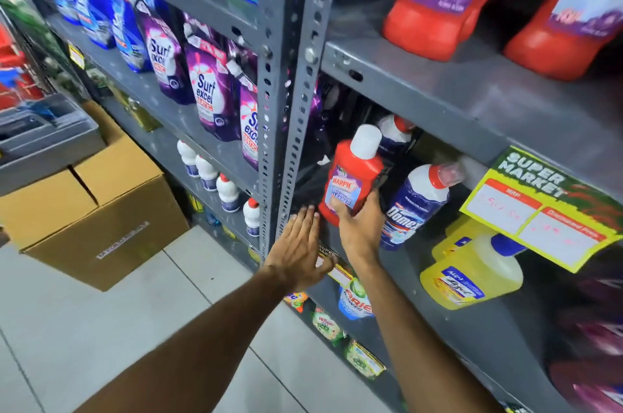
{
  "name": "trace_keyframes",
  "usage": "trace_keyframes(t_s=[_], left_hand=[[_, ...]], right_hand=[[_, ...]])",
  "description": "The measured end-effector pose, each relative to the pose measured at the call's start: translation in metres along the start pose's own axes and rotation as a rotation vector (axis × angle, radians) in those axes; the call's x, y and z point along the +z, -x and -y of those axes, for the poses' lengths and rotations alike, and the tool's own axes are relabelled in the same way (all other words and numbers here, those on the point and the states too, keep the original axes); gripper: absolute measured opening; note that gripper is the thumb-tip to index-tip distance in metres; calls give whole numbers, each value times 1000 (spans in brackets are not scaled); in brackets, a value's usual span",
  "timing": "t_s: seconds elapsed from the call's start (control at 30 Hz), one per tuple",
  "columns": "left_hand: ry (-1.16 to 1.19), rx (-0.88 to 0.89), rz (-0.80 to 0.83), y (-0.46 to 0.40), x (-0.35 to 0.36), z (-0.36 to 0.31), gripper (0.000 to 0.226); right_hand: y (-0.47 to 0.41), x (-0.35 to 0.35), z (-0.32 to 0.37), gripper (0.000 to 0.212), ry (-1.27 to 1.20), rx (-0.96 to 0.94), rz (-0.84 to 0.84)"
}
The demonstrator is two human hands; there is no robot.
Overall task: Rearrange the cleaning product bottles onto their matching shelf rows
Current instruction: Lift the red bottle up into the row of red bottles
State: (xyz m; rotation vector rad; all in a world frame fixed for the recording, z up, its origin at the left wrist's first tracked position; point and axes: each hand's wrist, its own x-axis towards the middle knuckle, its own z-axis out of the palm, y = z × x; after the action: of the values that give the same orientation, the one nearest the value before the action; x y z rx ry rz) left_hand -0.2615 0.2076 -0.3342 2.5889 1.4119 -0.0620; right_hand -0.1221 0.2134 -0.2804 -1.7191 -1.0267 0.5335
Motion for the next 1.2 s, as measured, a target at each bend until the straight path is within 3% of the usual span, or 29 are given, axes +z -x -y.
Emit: trace_keyframes(t_s=[0.07,0.27,0.4,0.53,0.67,0.9,1.1,1.2], left_hand=[[11,26,3,17,-2,-1,99],[27,112,-66,76,-46,7,100],[-9,196,-268,112,-100,5,90],[-36,235,-347,131,-151,4,87],[-34,279,-442,121,-204,5,87],[-62,305,-564,86,-288,-9,89],[-131,305,-554,61,-314,-24,94],[-146,271,-529,50,-315,-29,99]], right_hand=[[16,-8,0,59,-15,18,42],[74,-46,24,44,18,68,86],[105,-75,60,51,-6,81,82],[124,-101,108,57,4,9,6],[126,-127,160,61,-30,-119,-110],[94,-175,235,49,-3,-242,-198],[56,-206,278,55,45,-318,-271],[38,-214,286,70,84,-310,-290]])
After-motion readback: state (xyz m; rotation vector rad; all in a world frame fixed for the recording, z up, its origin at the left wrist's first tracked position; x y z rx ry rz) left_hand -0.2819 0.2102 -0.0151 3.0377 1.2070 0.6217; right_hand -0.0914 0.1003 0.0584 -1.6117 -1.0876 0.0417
